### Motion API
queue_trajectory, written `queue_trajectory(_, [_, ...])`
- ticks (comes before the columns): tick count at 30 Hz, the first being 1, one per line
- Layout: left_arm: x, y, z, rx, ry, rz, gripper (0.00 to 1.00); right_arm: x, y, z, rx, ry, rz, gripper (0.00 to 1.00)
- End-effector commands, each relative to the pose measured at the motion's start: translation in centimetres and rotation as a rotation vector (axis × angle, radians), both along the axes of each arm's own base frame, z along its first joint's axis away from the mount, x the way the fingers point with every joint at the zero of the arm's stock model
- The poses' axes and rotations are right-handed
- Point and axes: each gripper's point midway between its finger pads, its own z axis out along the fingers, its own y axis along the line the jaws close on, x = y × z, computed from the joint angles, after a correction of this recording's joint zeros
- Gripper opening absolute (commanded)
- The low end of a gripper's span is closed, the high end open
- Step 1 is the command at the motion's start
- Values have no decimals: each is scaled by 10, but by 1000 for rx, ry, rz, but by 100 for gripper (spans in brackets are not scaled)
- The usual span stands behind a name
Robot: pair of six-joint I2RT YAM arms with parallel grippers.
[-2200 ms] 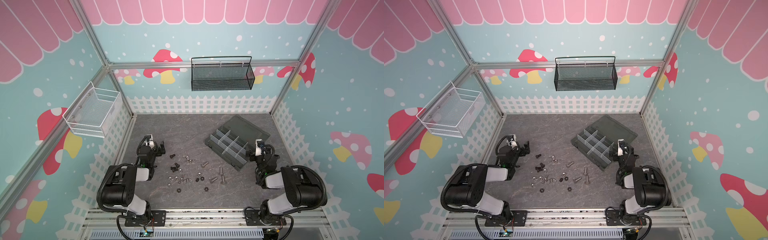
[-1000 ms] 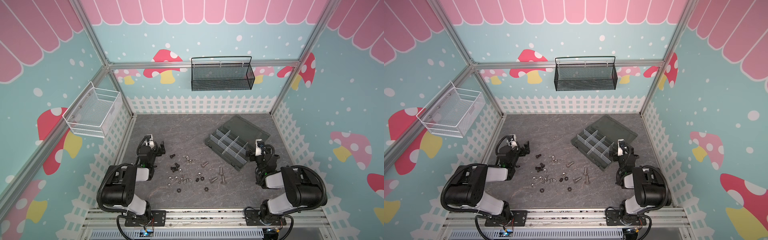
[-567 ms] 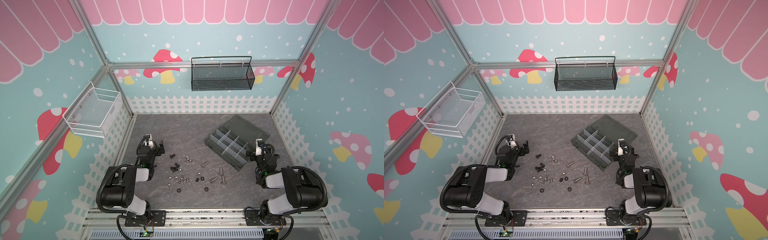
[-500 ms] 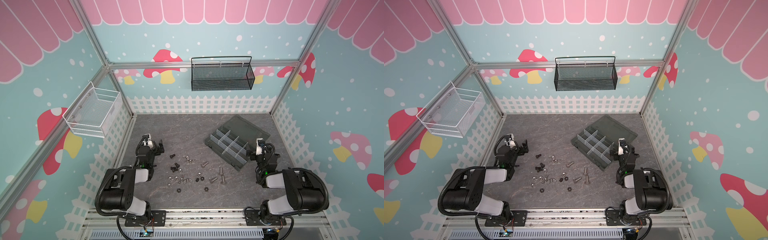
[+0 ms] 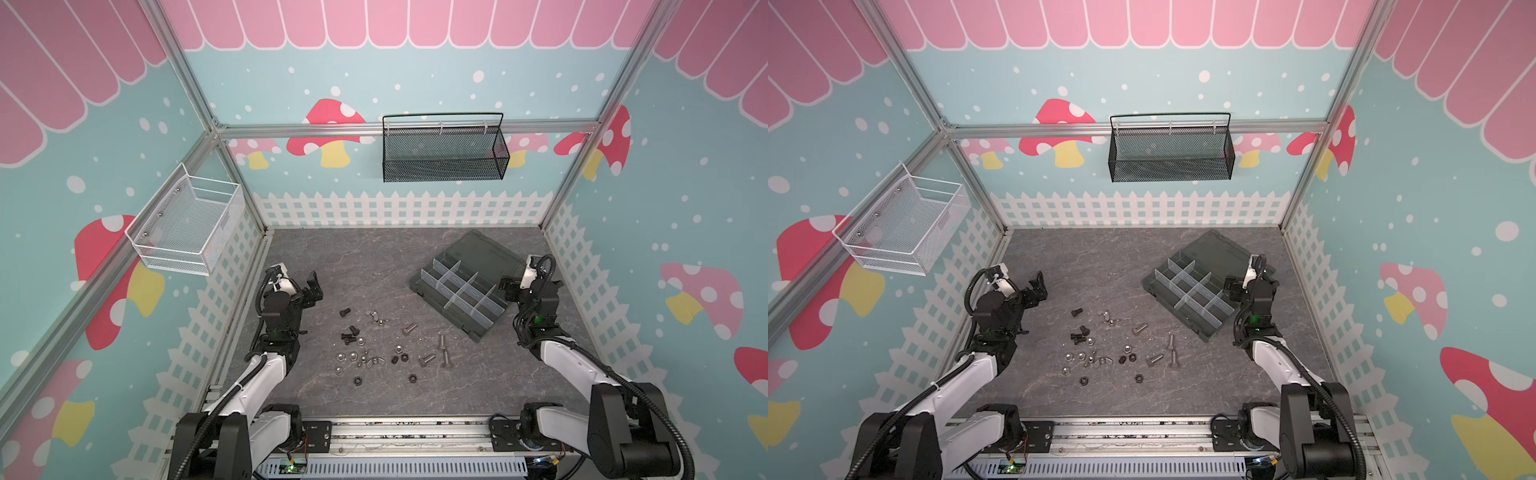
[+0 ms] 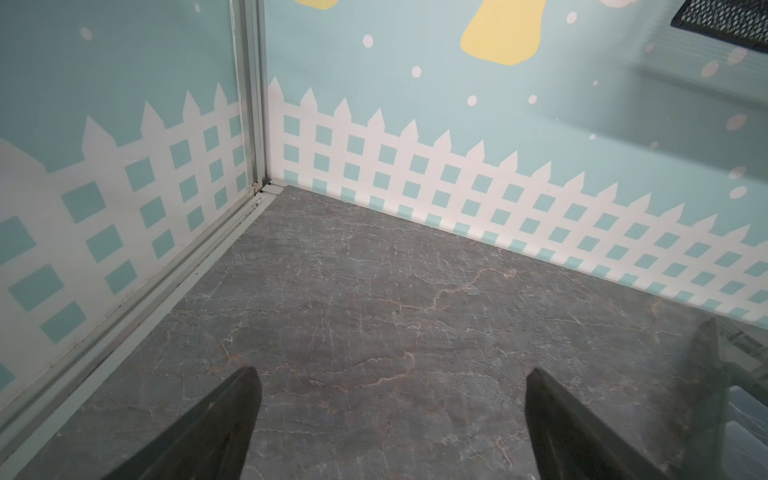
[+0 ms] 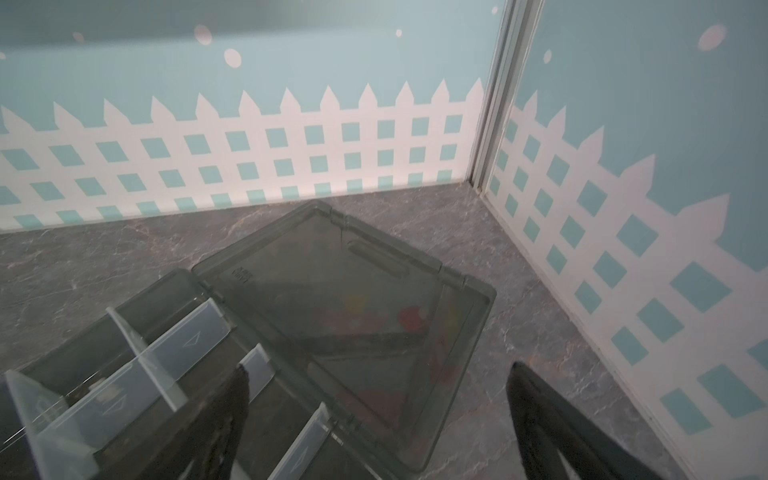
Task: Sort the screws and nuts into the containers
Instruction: 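Grasp a silver bolt with the right gripper while the left gripper shifts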
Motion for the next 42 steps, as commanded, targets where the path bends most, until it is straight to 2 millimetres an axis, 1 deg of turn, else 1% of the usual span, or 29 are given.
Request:
queue_trajectory(1, [-14, 0, -14, -100, 119, 54, 100, -19, 25, -24, 32, 183, -4, 98])
queue_trajectory(3, [-22, -9, -14, -124, 145, 30, 100, -28, 44, -27, 20, 247, 8, 98])
queue_trajectory(5, [-31, -17, -18, -138, 176, 19, 100, -36, 59, -30, 44, 306, 20, 98])
queue_trajectory(7, [-40, -25, -21, -150, 198, 17, 100, -46, 70, -33, 77, 363, 23, 98])
queue_trajectory(11, [-57, -46, -32, -209, 242, 0, 100, -67, 96, -41, 127, 494, 56, 98])
queue_trajectory(14, [-63, -68, -37, -257, 260, -42, 100, -84, 119, -50, 136, 601, 80, 98])
queue_trajectory(16, [-66, -79, -38, -274, 271, -60, 100, -96, 134, -57, 139, 663, 101, 98])
queue_trajectory(17, [-67, -80, -40, -287, 277, -56, 100, -102, 142, -63, 142, 698, 116, 98])
queue_trajectory(19, [-70, -92, -43, -304, 291, -84, 100, -113, 158, -74, 148, 759, 146, 99])
queue_trajectory(21, [-70, -93, -46, -308, 300, -83, 100, -123, 176, -85, 149, 820, 190, 97])
queue_trajectory(24, [-67, -88, -48, -274, 299, -54, 100, -130, 197, -102, 132, 900, 240, 90])
queue_trajectory(26, [-66, -88, -51, -257, 305, -53, 100, -131, 203, -112, 119, 937, 254, 85])
queue_trajectory(29, [-64, -90, -54, -256, 315, -57, 100, -128, 205, -124, 90, 970, 248, 77])
queue_trajectory(32, [-62, -92, -57, -273, 318, -61, 100, -125, 207, -132, 70, 988, 241, 67])
queue_trajectory(38, [-59, -94, -56, -291, 295, -67, 100, -122, 213, -148, 64, 1020, 239, 46])
queue_trajectory(42, [-57, -94, -53, -289, 283, -68, 100, -123, 217, -159, 70, 1051, 243, 38])
